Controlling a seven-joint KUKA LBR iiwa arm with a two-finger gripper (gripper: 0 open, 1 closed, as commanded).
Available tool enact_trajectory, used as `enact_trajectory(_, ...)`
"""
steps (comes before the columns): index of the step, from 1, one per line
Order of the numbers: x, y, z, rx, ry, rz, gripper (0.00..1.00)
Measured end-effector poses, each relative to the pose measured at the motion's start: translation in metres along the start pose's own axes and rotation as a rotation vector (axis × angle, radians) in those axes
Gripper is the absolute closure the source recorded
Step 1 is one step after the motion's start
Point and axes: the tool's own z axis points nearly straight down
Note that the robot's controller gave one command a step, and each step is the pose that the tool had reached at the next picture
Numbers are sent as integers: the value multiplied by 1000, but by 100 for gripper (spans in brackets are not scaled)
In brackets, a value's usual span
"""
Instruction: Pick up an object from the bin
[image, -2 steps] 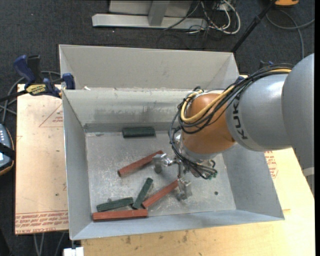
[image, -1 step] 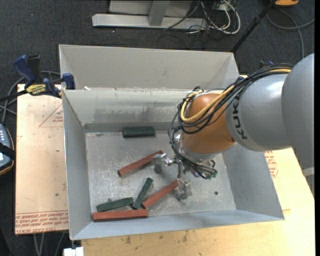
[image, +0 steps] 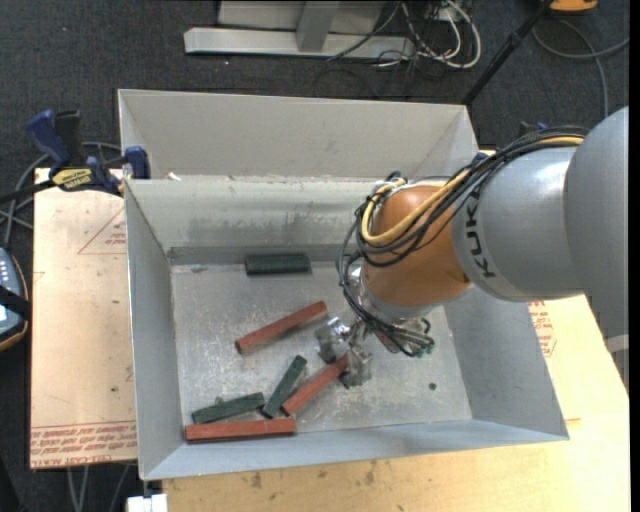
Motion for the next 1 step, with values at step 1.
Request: enact_trajectory(1, -3, 0, -78, 3, -7, 2, 100)
